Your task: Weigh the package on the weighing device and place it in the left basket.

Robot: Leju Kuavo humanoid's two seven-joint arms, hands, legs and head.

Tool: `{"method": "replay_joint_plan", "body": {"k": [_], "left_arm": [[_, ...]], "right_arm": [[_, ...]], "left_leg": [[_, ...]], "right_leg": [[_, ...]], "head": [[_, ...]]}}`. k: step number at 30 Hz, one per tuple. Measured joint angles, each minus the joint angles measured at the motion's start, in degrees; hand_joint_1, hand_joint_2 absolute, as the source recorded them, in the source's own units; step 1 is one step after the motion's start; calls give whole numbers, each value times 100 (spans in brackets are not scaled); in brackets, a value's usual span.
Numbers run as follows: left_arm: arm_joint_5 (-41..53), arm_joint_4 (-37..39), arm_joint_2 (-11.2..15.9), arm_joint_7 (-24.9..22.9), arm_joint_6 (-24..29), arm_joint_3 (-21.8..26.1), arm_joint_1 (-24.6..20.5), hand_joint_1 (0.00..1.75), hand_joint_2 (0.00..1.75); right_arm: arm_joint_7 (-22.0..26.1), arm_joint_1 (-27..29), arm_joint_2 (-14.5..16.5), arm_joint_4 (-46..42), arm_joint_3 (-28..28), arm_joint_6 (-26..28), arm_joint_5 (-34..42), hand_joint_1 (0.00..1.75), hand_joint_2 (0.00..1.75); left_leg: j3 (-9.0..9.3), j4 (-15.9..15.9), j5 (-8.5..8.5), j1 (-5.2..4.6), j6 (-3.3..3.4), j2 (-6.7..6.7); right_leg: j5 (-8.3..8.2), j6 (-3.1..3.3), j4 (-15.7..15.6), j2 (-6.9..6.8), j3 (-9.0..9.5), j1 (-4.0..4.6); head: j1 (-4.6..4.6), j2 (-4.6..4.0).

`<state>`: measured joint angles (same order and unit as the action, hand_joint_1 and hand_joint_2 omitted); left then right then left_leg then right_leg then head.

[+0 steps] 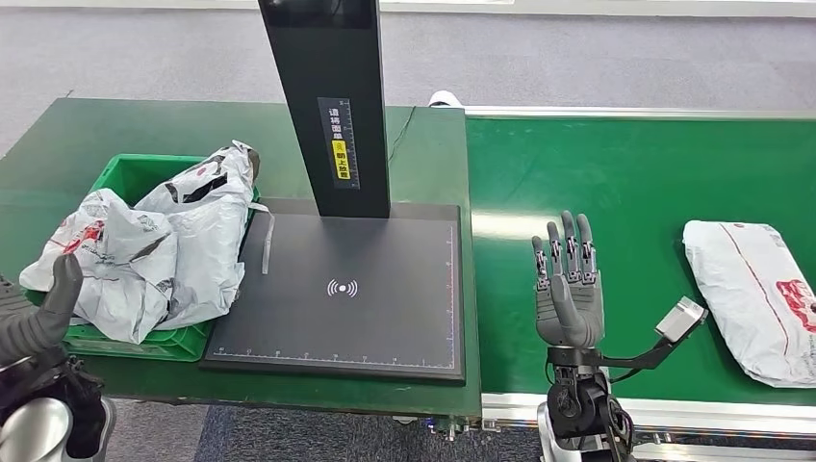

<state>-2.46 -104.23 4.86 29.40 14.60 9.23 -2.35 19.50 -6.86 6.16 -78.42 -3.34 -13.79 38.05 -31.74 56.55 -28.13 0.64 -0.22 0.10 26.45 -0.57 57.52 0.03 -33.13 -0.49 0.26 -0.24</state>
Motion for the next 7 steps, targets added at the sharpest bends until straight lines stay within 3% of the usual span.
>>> {"method": "replay_joint_plan", "body": {"k": [7], "left_arm": [[-11, -159, -88, 123, 34, 4, 81, 0, 175]], "right_arm": [[2, 27, 0, -10, 0, 9, -10, 0, 175]], "left_leg": [[0, 0, 0, 0, 0, 0]], "right_leg": [[0, 0, 0, 1, 0, 0]], "head": [[-1, 0]]}}
